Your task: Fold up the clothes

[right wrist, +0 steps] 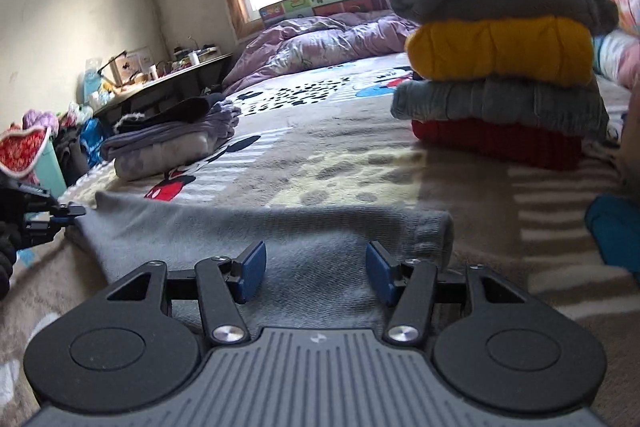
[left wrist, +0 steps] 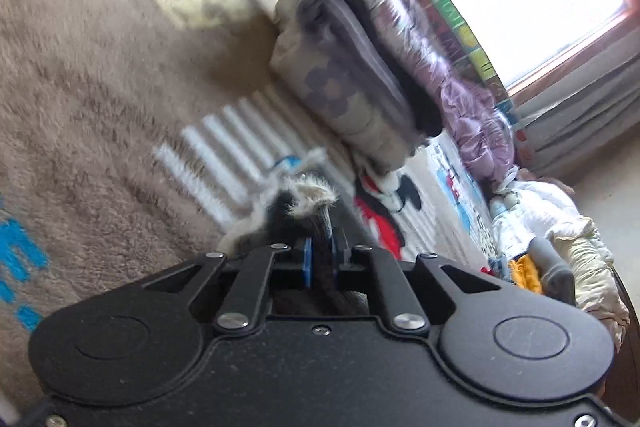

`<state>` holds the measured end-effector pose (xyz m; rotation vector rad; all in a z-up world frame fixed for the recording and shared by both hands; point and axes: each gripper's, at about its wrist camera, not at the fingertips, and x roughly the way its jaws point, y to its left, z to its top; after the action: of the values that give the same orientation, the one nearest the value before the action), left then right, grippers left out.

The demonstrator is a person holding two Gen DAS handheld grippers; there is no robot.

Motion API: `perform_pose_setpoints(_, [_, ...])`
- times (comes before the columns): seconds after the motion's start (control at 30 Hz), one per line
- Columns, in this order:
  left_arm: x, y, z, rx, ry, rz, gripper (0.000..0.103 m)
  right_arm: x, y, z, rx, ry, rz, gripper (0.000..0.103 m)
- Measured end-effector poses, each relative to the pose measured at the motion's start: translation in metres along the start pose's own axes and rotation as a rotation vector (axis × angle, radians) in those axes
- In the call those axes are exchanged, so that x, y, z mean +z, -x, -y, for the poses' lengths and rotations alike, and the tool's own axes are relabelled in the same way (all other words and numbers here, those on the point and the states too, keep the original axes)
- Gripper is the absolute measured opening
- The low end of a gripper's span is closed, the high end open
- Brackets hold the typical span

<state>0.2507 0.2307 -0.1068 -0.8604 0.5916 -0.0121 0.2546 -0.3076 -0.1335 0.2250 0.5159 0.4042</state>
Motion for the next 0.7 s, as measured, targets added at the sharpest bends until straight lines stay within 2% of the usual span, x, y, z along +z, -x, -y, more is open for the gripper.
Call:
perform_pose_setpoints(0.1, [-0.002, 0.012, 0.001, -0.013, -0.049, 0.029, 0.006, 0.002, -0.003, 0.008, 0.006, -0.047, -0.008, 0.056])
perform_pose_setpoints(0.23, [-0.009, 0.000, -0.018, 0.027, -0.027, -0.015, 0.006, 0.002, -0.005, 0.010, 0.010, -0.060, -0.018, 0.056])
perform_pose_setpoints(0.3, [-0.010, 0.000, -0.017, 0.038, -0.052, -0.010, 0.008, 0.001, -0.005, 0.010, 0.008, -0.055, -0.023, 0.056])
perform_pose_setpoints(0.37, [-0.010, 0.003, -0.011, 0.049, -0.098, 0.013, 0.013, 0.001, -0.006, 0.010, 0.006, -0.059, -0.022, 0.056])
perform_pose_setpoints(0.47, [-0.010, 0.006, -0.003, 0.065, -0.168, 0.048, 0.013, 0.003, -0.001, 0.008, 0.000, -0.049, -0.003, 0.056])
perform_pose_setpoints(0.57, [-0.015, 0.019, 0.020, 0.098, -0.320, 0.138, 0.014, 0.005, 0.010, 0.004, -0.020, -0.024, 0.031, 0.056])
perform_pose_setpoints(0.7, [-0.026, 0.026, 0.044, 0.115, -0.480, 0.170, 0.016, 0.009, 0.021, 0.002, 0.009, -0.012, 0.079, 0.057])
